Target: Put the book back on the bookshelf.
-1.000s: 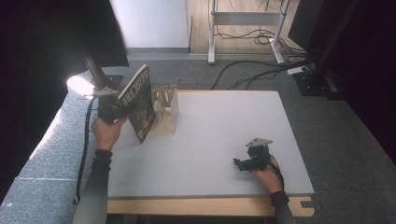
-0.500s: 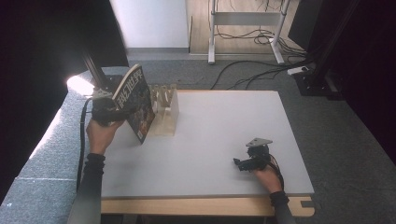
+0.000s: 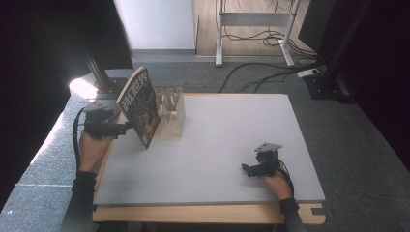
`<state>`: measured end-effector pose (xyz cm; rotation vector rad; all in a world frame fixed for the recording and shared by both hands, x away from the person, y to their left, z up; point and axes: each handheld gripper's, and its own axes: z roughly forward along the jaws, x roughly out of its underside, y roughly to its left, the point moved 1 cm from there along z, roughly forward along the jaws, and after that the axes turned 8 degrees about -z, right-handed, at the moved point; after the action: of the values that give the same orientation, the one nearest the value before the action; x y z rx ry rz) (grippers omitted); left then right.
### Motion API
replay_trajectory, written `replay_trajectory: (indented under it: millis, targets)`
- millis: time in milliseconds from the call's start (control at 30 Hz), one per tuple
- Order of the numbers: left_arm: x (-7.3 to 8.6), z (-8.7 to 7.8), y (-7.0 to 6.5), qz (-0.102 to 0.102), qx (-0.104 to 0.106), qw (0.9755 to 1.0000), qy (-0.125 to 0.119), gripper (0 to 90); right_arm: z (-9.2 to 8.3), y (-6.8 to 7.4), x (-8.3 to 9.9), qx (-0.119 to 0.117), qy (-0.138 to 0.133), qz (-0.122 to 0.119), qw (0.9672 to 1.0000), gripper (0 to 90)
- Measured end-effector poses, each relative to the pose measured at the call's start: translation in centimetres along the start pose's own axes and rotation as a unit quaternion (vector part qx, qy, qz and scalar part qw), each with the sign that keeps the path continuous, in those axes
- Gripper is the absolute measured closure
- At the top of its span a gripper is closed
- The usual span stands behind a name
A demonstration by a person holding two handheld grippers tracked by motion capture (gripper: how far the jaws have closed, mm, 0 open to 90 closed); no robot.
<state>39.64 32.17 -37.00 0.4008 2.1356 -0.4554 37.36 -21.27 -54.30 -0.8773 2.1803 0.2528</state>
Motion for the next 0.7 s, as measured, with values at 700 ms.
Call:
replay_trajectory:
  millis: [700]
  targets:
    - [2.9,-0.2,-4.4,0.047,0.058,0.9972,0.003,0.0,0.0,0.0,0.0,0.0,0.001,0.001,1.0,1.5]
